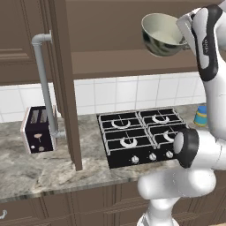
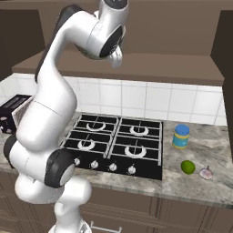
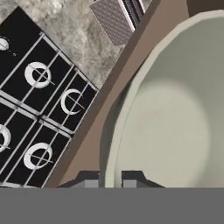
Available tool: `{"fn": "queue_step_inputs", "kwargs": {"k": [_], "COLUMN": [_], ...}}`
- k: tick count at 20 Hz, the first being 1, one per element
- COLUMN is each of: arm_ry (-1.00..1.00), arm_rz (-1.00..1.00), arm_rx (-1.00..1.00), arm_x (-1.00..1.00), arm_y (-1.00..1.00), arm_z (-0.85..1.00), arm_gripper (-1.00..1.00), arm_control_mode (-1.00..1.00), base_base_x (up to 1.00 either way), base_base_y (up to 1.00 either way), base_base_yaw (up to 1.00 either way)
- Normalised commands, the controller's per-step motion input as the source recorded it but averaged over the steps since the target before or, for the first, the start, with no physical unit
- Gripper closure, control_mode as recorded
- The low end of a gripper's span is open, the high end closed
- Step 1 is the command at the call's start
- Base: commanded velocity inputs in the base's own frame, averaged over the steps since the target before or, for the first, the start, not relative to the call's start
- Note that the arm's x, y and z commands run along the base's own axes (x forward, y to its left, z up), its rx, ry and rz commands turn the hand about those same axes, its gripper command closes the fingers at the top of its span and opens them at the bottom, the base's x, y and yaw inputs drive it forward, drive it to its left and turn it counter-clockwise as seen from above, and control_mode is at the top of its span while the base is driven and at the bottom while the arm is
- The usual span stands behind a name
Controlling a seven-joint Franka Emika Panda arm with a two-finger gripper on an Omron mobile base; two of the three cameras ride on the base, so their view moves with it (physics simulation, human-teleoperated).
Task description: Open the cabinet. Place the bowl and condiment on the counter. Then place the lime and garlic on the cutting board.
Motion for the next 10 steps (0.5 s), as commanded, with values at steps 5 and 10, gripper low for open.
{"fn": "queue_step_inputs", "kwargs": {"k": [5,10], "arm_ry": [0.0,0.03], "arm_rz": [0.0,0.0], "arm_rx": [0.0,0.0], "arm_x": [-0.89,-0.99], "arm_y": [0.0,-0.05], "arm_z": [-0.03,-0.05], "arm_gripper": [1.0,1.0], "arm_control_mode": [-1.0,-1.0], "base_base_x": [0.0,0.0], "base_base_y": [0.0,0.0], "base_base_yaw": [0.0,0.0]}}
